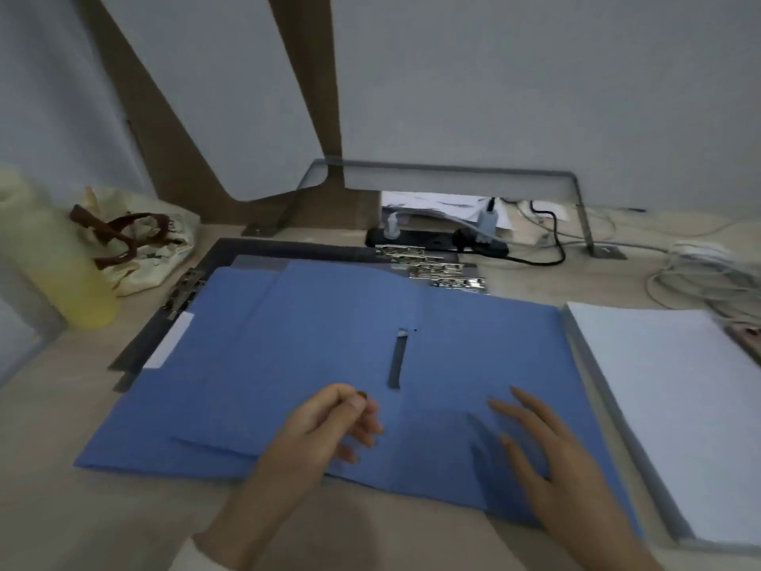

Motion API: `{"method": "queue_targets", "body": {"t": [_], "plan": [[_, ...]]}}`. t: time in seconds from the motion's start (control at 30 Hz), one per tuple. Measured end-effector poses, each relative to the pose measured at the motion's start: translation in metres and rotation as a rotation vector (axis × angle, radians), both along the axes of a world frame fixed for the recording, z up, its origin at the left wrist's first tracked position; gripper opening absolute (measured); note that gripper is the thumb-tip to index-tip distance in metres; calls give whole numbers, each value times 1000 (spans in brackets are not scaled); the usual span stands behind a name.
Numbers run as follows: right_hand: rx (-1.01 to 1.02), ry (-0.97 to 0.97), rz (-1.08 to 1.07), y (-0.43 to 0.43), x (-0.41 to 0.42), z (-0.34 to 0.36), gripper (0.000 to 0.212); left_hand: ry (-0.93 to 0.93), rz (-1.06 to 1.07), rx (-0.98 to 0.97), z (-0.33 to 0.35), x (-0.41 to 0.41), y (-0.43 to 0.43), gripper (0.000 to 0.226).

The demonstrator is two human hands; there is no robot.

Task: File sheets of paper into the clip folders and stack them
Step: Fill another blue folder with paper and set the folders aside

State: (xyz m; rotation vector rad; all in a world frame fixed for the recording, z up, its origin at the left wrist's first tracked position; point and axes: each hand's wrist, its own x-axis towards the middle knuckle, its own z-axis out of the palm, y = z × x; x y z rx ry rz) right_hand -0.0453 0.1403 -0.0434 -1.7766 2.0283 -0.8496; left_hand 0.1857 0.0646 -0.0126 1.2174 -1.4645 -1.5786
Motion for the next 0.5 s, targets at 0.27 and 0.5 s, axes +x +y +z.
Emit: {"method": "queue_targets", "body": {"t": [0.27,0.5], "plan": [[89,194,-407,45,-140,14,28,100,-311,61,11,-188,19,44],[152,300,-309,32,-165,3,35,137,-296,392,-16,-267,25,18]]}}
